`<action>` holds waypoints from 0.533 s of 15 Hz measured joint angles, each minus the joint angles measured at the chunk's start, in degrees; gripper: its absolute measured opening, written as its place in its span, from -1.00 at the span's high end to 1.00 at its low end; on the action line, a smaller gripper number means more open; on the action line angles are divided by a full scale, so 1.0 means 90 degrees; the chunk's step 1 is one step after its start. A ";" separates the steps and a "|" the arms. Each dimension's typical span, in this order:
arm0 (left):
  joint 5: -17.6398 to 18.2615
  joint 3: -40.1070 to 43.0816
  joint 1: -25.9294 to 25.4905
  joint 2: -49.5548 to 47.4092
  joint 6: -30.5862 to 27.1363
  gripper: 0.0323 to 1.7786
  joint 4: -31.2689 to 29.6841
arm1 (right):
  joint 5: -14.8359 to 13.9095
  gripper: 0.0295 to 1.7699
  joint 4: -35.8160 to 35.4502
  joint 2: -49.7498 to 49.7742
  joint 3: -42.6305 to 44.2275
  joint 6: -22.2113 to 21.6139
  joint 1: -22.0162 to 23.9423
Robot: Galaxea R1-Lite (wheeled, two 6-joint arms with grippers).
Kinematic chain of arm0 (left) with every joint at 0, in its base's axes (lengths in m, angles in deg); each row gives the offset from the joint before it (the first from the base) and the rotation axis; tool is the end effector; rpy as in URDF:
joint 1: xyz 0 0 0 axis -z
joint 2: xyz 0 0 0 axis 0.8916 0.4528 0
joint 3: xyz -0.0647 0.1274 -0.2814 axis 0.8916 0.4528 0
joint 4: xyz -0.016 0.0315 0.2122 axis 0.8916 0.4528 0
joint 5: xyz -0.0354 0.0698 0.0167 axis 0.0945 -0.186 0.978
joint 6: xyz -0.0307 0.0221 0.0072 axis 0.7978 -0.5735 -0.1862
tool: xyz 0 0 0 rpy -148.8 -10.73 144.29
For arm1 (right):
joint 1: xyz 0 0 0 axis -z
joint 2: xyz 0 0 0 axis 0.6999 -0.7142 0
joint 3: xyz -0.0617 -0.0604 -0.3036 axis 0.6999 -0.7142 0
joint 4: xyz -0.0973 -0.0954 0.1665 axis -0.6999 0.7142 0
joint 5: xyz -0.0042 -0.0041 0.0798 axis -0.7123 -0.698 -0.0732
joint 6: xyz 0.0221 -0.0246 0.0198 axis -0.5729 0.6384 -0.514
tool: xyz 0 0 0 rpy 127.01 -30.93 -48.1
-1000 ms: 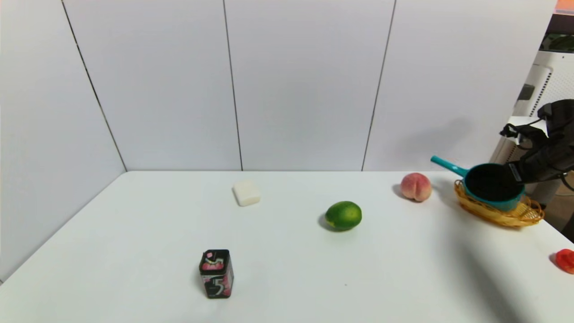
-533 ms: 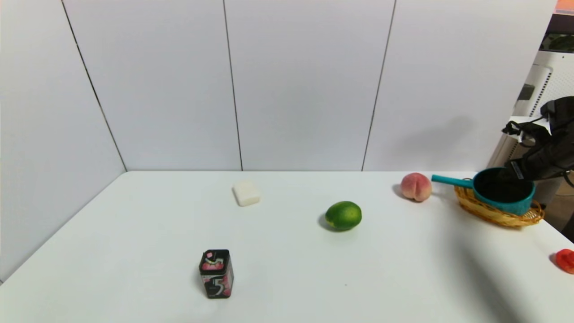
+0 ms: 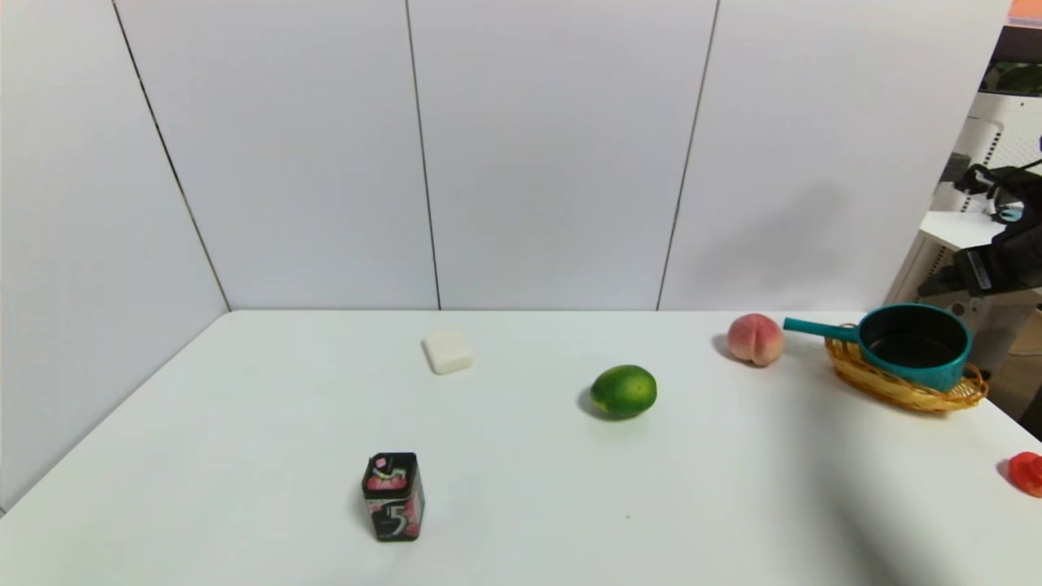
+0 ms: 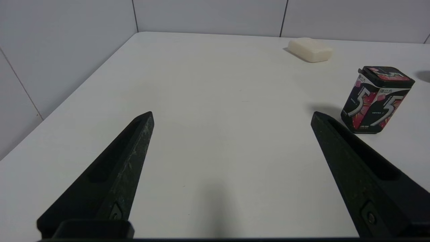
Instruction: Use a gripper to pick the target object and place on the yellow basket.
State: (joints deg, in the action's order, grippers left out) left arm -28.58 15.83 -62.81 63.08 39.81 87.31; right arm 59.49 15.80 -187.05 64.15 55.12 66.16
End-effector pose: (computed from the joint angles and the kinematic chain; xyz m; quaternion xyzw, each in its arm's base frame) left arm 0.0043 0.0012 0.0790 -0.0274 -0.0155 0.0124 0.9994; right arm 0.3915 -0.1557 0.2316 -0.1098 0.3981 -0.0929 0.9060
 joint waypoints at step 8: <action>0.0000 0.0000 0.0000 0.0000 0.0003 -0.90 0.0000 | -0.0003 -0.88 -0.0345 0.4566 -0.4198 -0.1941 -0.0700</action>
State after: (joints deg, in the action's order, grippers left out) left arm -28.58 15.83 -62.81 63.08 39.84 87.31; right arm 59.46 12.69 -145.95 26.37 37.65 59.85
